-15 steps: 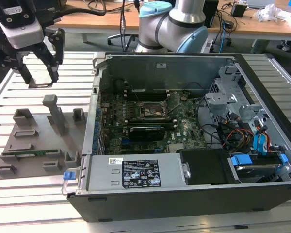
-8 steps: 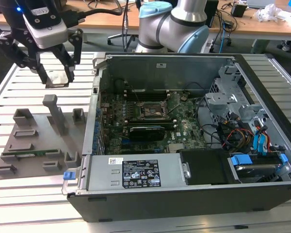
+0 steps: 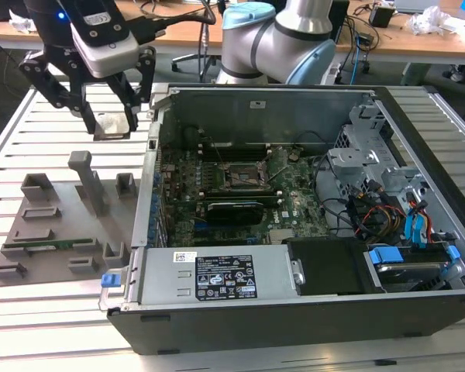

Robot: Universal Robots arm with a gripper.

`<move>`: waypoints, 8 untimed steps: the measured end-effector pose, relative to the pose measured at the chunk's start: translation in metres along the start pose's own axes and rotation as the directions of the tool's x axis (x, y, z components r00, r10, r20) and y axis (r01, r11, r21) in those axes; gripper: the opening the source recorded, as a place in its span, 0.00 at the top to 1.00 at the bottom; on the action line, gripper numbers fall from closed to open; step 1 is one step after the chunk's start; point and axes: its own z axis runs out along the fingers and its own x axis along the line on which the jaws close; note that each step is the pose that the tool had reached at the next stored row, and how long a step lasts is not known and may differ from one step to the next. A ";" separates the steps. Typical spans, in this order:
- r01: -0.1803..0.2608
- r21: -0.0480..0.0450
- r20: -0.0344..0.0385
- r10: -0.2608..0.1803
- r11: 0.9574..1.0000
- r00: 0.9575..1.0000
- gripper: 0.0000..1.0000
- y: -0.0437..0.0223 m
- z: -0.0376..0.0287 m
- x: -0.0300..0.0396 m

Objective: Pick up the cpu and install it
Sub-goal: 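Pick up the cpu and move it towards the insertion slot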

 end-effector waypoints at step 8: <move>0.000 0.000 0.000 0.000 1.000 1.000 0.45 -0.0013 0.0007 -0.0206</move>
